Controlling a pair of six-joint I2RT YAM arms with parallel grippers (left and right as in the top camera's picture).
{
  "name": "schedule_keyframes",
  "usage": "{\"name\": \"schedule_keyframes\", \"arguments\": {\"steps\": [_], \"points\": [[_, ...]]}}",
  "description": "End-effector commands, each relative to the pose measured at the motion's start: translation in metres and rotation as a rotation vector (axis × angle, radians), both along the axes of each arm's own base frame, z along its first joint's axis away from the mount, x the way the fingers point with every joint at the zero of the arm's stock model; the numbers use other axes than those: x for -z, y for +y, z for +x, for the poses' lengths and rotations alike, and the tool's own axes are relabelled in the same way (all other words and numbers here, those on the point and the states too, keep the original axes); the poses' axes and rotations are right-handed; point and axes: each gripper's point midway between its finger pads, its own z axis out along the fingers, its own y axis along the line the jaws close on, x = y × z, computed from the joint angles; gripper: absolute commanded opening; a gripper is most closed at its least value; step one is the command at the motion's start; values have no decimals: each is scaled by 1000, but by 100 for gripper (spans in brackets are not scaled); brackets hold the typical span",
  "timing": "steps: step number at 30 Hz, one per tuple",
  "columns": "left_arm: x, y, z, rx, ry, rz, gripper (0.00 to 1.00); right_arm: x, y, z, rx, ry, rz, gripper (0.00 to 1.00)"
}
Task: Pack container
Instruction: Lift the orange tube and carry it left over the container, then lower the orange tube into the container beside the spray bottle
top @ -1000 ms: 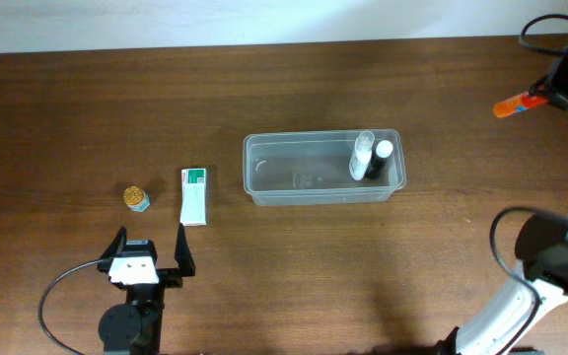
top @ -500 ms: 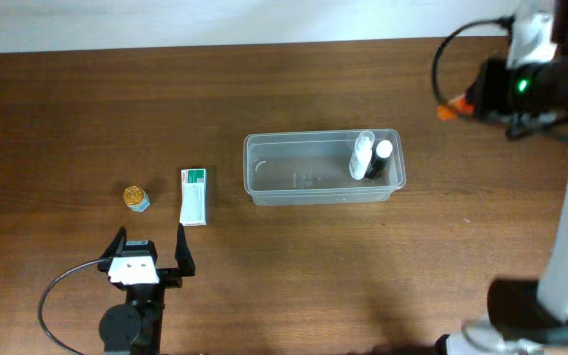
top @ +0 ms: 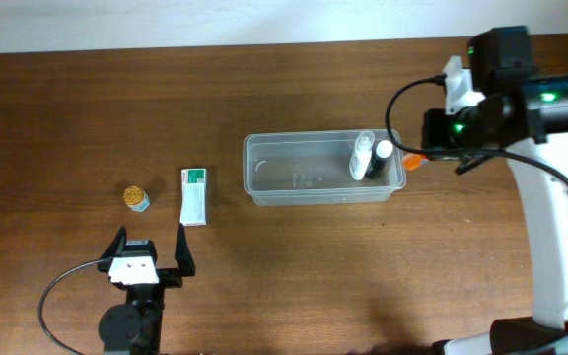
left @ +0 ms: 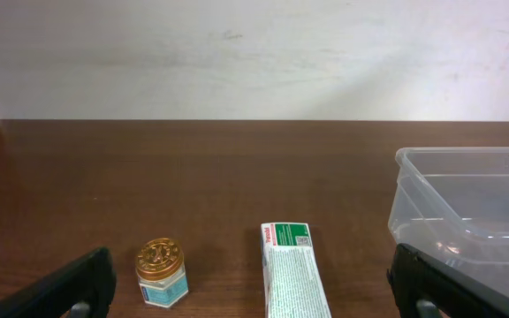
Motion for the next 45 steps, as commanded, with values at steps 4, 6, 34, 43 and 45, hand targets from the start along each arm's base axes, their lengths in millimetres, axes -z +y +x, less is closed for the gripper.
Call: {"name": "schedule_keyframes", "arguments": {"steps": [4,6,34,43,45], "points": [[0,-1,0,8,-3,11,100,47,3,14,17,19,-4,18],[0,-1,0,8,-4,11,99,59,3,17,16,21,-5,18],[0,-1,0,8,-4,11,99,121,32,30,-69,79,-30,23],[0,-1,0,8,-4,11,99,124,30,30,-53,76,-109,23],[0,-1,0,8,-4,10,99,126,28,32,-47,76,-120,24]]}}
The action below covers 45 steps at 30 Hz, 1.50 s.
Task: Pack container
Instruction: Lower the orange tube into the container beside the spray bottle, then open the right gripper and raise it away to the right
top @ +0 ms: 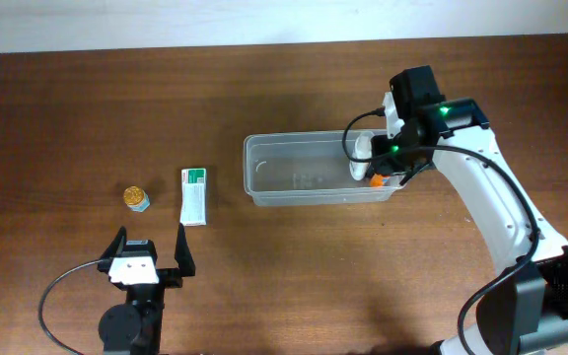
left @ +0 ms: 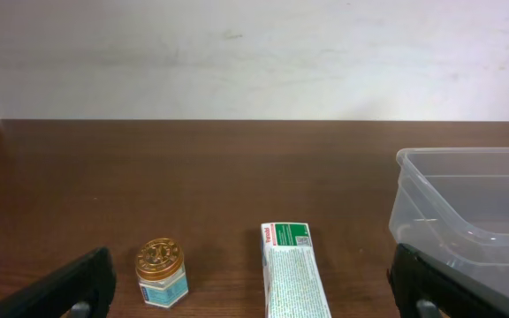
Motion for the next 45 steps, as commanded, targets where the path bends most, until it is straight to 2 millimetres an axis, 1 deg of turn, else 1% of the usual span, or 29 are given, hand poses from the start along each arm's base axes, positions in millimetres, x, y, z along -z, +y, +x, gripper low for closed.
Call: {"name": "schedule_keyframes", "arguments": {"steps": [1,8,10,17,18,20,22,27,30,32,38,41,42,45], "points": [[0,-1,0,8,-3,11,99,3,-6,4,31,-6,-41,24],[1,-1,0,8,-2,11,100,19,-5,7,29,26,-47,24],[1,-1,0,8,-2,11,99,21,-5,8,30,28,-48,24],[1,-1,0,8,-2,11,99,20,-4,13,30,9,-43,24],[1,-1,0,8,-2,11,99,20,-4,13,30,9,-43,25],[1,-1,0,8,-2,11,99,20,-4,13,30,9,-44,30],[1,-1,0,8,-2,11,99,20,-4,13,30,9,-44,31],[1,-1,0,8,-2,10,99,20,-4,15,31,0,-42,32],[1,-1,0,8,-2,11,99,15,-4,18,33,-13,-44,32],[1,-1,0,8,-2,11,99,9,-5,22,35,-27,-49,32],[1,-1,0,8,-2,11,99,-31,-16,32,57,-81,-109,34],[1,-1,0,8,-2,11,99,-59,-22,34,73,-113,-135,34],[1,-1,0,8,-2,11,99,-69,-23,34,76,-124,-137,37],[1,-1,0,8,-2,11,100,-102,-28,36,94,-170,-130,40]]}}
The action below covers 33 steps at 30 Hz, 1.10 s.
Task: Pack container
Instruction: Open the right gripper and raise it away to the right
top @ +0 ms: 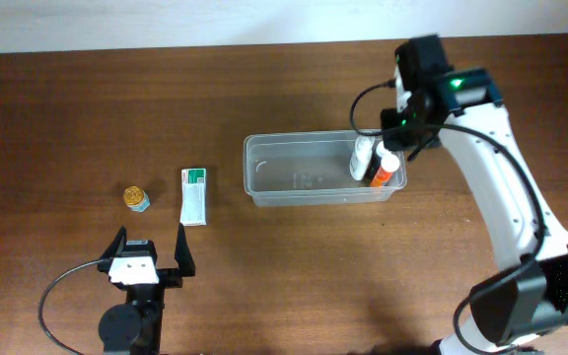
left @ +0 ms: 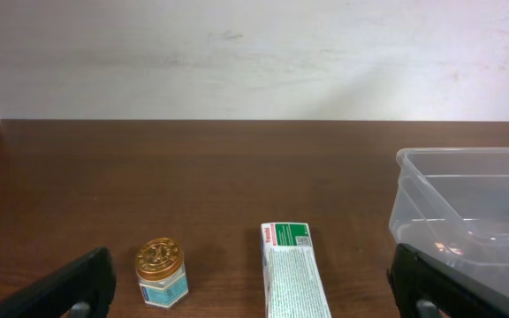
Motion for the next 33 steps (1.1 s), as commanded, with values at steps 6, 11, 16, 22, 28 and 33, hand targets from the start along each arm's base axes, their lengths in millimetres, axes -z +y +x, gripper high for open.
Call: {"name": "schedule_keyframes", "arguments": {"steps": [6,11,16,22,28,33], "points": [[1,-1,0,8,-2,10,99,-83,-40,-4,141,-126,-7,48],[1,-1,0,8,-2,10,99,-93,-91,-33,317,-92,-2,49],[1,-1,0,8,-2,11,99,-92,-143,-57,502,-50,32,57],[1,-1,0,8,-2,10,99,-79,-178,-82,655,18,105,70],[1,-1,0,8,-2,10,99,-67,-183,-89,678,65,106,98],[1,-1,0,8,-2,10,99,-67,-183,-88,677,66,106,98]]}}
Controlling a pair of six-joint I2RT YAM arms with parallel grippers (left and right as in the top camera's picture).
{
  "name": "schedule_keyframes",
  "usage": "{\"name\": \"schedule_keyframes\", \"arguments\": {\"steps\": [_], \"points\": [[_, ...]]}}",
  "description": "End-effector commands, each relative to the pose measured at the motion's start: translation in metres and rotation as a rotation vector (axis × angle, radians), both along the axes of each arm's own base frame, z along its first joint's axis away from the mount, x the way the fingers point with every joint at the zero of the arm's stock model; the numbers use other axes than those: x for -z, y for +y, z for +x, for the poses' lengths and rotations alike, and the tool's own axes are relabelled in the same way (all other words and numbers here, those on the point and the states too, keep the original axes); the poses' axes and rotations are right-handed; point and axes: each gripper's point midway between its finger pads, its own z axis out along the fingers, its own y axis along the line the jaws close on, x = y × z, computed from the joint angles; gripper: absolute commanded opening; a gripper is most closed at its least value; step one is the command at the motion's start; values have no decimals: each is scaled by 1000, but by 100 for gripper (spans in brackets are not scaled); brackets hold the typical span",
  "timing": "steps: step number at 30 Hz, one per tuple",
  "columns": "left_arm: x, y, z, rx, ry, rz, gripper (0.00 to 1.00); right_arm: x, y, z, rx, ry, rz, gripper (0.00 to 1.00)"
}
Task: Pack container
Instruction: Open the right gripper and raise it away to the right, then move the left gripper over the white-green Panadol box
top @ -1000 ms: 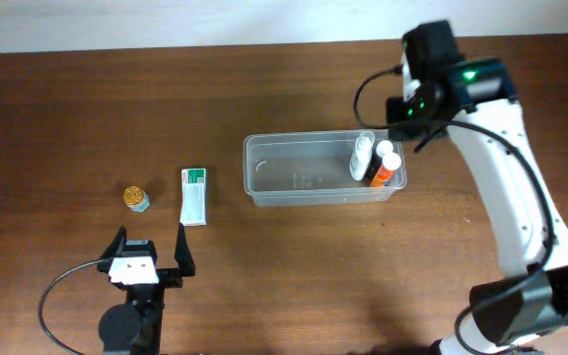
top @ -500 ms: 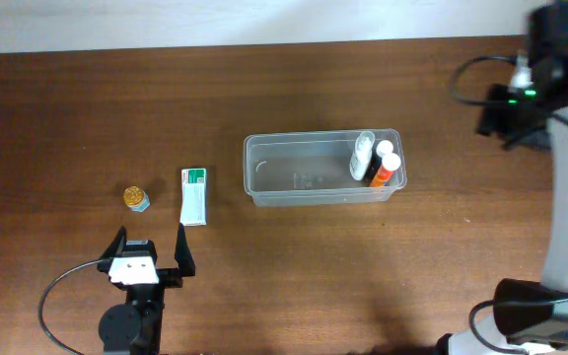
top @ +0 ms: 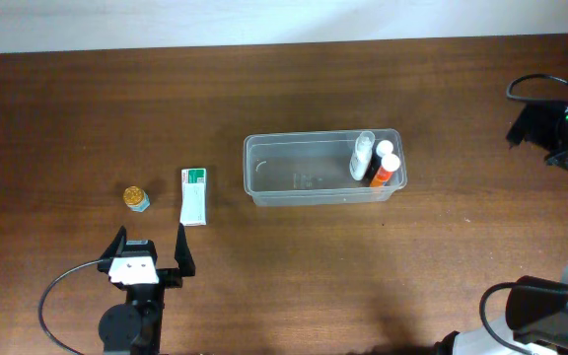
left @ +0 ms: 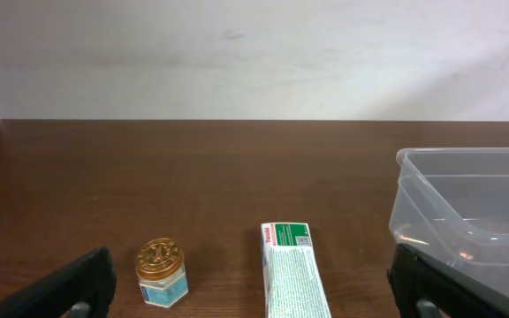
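The clear plastic container (top: 264, 168) lies at mid-table, with a white bottle (top: 363, 155) and an orange bottle with a white cap (top: 384, 166) leaning at its right end. A green-and-white box (top: 194, 195) (left: 294, 269) and a small gold-lidded jar (top: 136, 198) (left: 161, 272) lie on the table to its left. My left gripper (top: 151, 258) (left: 253, 296) rests open just in front of the box and jar, holding nothing. The right arm (top: 545, 123) is pulled back at the right edge, and its fingers do not show.
The dark wooden table (top: 363, 266) runs to a white wall (left: 254, 53) at the back. The container's near corner (left: 467, 212) shows at the right of the left wrist view. A black cable (top: 62, 286) loops beside the left arm's base.
The right arm has moved from over the container's right end to the table's right edge. The orange bottle stays in the container. The left gripper, box and jar have not moved.
The right gripper first held an orange bottle just outside the container's right end. Then it was down inside that end. Later it stood above the container with the orange bottle left beside the white one, and now the arm is withdrawn to the right.
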Motion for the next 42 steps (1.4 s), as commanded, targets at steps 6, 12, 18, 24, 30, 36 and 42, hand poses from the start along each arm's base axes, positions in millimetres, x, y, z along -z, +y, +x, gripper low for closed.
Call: {"name": "schedule_keyframes", "arguments": {"steps": [6,12,18,24,30,36,42], "points": [[1,-1,0,8,-2,11,99,-5,3,-4,9,-17,6,98],[1,-1,0,8,-2,11,100,-5,3,-4,9,-17,6,98],[1,-1,0,8,-2,11,99,-5,3,-4,8,-17,6,98],[-4,-18,-1,109,-19,-8,99,-5,3,-4,9,-16,7,98],[-22,-89,-23,544,-89,-40,99,-5,3,-4,8,-16,6,98],[-17,-105,-34,654,-58,-67,99,-5,3,-4,8,-16,6,98],[-52,-101,-36,621,-54,-207,99,-5,3,-4,9,-16,7,98]]}}
